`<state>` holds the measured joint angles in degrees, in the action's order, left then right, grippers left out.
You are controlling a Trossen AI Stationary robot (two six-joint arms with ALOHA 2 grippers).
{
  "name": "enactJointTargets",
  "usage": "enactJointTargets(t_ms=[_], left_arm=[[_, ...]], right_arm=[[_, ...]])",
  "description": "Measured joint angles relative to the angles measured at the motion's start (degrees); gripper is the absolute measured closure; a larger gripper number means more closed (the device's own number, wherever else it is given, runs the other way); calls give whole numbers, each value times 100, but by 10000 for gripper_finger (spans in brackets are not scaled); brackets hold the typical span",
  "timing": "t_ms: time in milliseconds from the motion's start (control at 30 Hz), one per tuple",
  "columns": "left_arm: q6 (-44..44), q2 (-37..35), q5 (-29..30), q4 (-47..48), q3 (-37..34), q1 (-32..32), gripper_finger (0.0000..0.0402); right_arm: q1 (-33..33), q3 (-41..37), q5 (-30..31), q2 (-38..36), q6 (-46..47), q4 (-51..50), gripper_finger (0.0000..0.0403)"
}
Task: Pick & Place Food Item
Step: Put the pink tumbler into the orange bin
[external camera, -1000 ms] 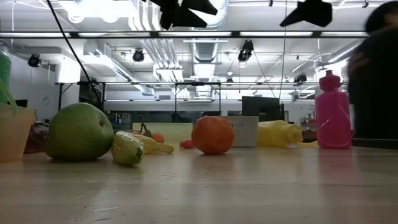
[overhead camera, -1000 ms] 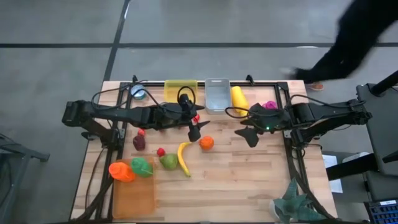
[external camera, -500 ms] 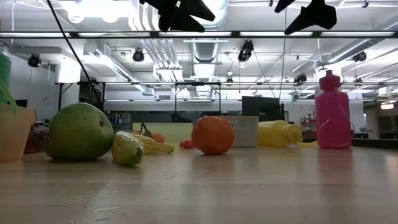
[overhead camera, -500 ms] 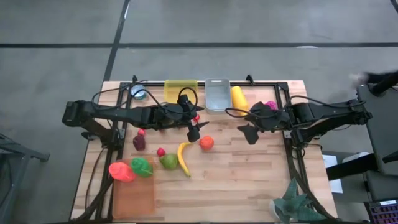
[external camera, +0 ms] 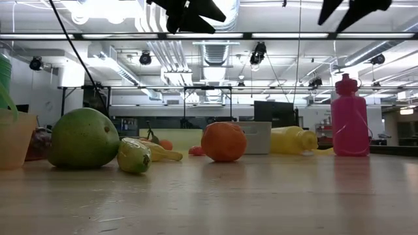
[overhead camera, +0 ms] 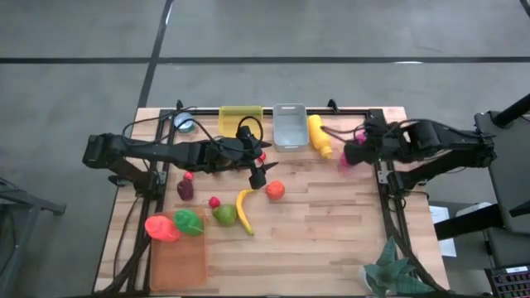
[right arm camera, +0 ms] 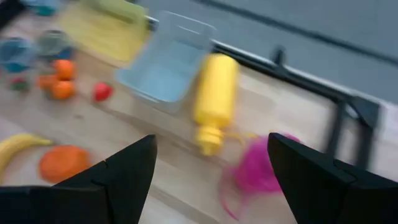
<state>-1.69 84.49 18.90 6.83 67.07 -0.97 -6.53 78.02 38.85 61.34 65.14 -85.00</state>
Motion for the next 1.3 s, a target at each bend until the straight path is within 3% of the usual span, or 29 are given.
enactJointTargets(t_ms=[133, 533, 1300], left_arm=[[2, 0, 2, 32, 0, 0, 98], [6, 4, 4, 79, 0, 0, 98], [20, 4, 11, 81, 0, -2, 98]], right_arm=[[427, 131, -319, 2, 220, -476, 99], [1898, -477, -772, 291, -161, -501, 99], [2116, -1589, -411, 509, 414, 137, 99]])
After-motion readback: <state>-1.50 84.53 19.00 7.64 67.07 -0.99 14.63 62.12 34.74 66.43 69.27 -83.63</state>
